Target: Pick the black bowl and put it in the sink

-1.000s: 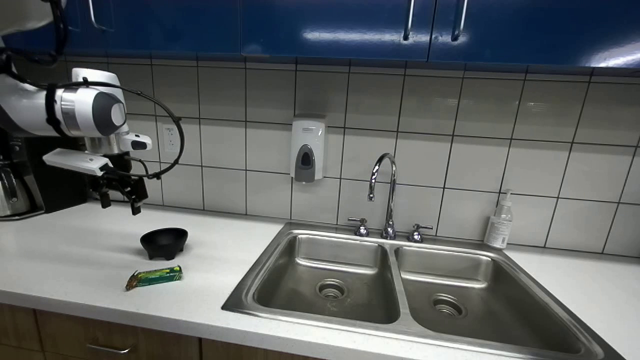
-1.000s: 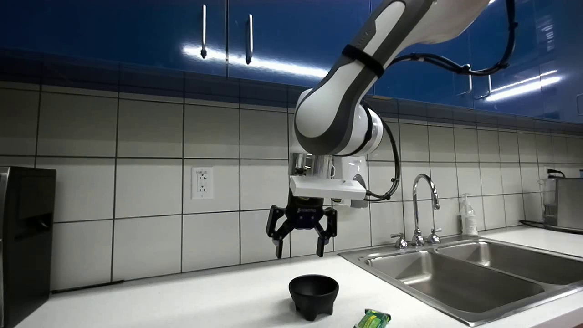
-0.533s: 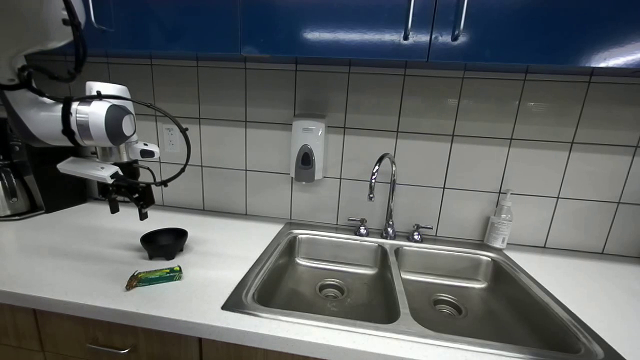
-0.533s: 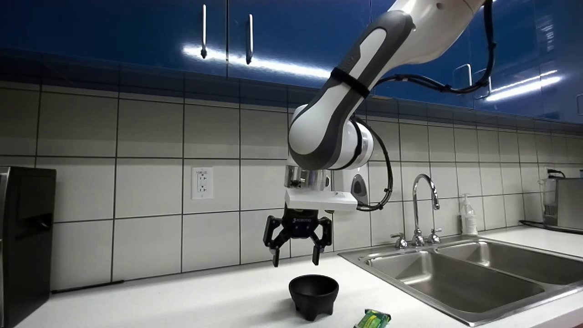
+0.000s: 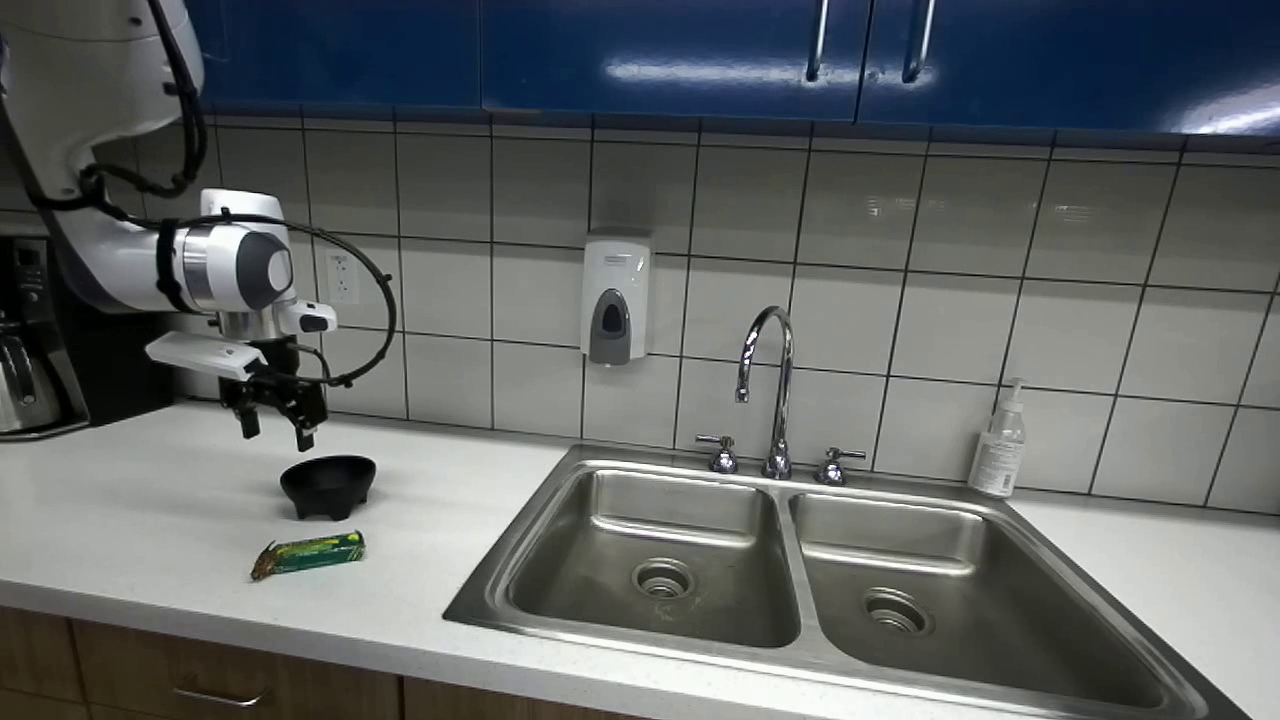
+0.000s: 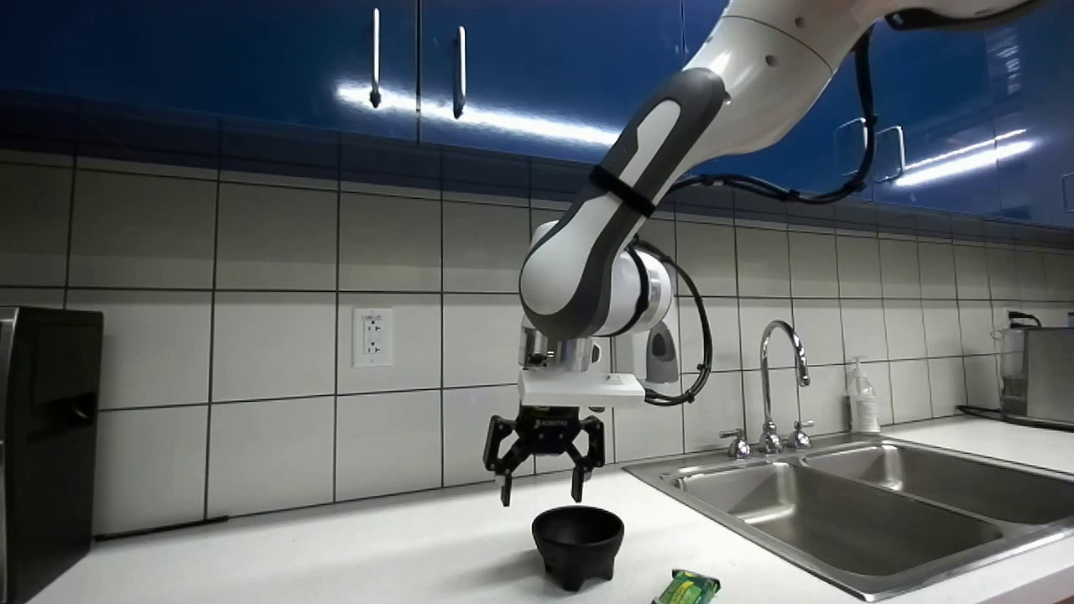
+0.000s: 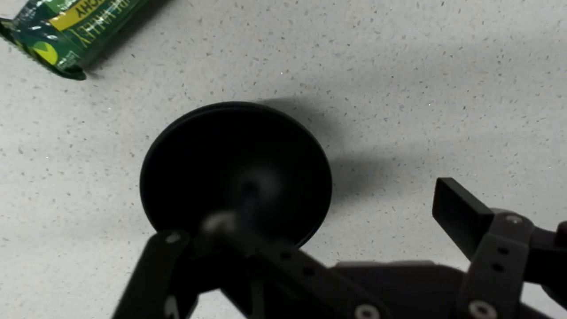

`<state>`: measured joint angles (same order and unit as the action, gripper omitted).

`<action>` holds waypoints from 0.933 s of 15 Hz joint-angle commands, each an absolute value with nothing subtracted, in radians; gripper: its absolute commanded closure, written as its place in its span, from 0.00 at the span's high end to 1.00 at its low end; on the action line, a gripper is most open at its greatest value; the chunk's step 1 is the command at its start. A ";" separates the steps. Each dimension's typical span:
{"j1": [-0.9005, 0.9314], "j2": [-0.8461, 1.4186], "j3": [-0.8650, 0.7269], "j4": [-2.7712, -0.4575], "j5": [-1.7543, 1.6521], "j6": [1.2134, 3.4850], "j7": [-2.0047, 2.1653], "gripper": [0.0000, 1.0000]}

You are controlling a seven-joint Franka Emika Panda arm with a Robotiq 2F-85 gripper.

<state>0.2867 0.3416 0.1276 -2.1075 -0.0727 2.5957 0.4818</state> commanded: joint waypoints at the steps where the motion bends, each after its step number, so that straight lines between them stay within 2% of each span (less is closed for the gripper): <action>1: 0.313 0.391 0.097 -2.047 -0.086 2.569 0.491 1.00; 14: 0.324 0.480 0.067 -1.981 -0.065 2.542 0.480 1.00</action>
<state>0.3076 0.4612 0.0822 -2.0212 -0.0720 2.5844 0.4818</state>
